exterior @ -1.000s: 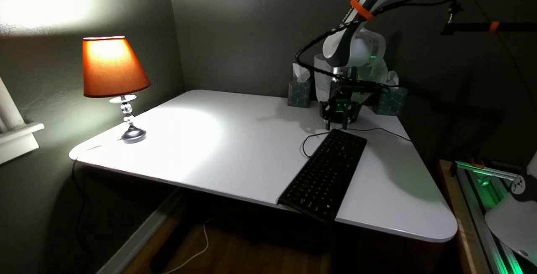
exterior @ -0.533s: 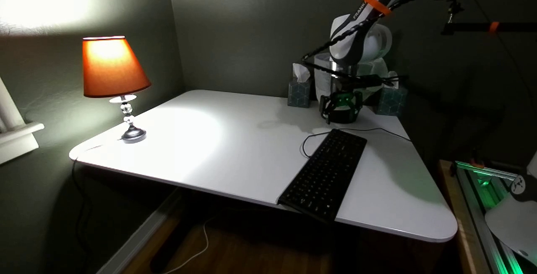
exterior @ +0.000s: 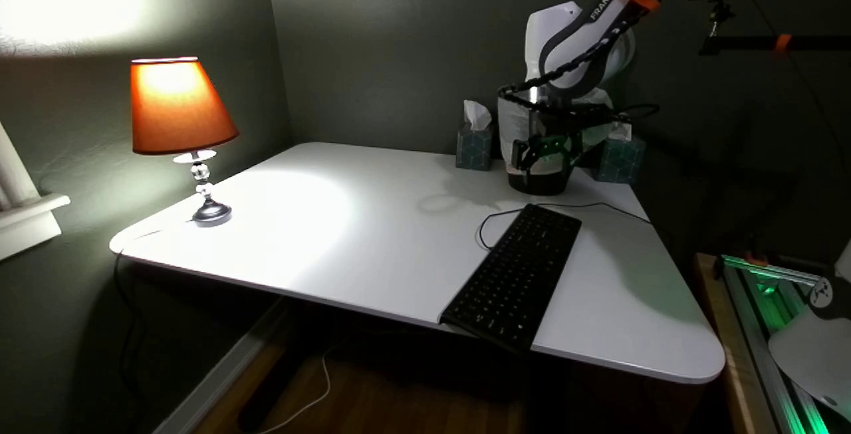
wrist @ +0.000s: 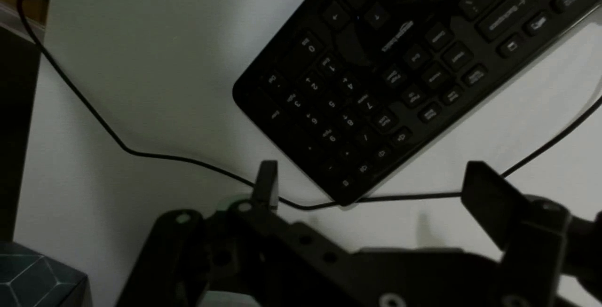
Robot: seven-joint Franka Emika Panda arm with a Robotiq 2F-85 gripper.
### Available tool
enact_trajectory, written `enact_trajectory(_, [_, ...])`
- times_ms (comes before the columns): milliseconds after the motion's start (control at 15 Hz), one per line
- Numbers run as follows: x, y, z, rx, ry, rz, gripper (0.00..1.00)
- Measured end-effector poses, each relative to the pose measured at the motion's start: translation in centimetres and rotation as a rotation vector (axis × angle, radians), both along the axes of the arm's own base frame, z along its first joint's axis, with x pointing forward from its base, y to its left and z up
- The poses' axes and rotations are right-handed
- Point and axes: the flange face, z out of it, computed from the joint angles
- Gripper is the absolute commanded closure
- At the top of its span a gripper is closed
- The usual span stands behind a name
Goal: Press one key on the keyboard.
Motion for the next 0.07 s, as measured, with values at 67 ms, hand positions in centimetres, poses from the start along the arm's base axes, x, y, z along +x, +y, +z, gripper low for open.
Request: enact_trajectory(67, [-0.08,0.03,0.07,0.000,-0.001,0.000,0.00])
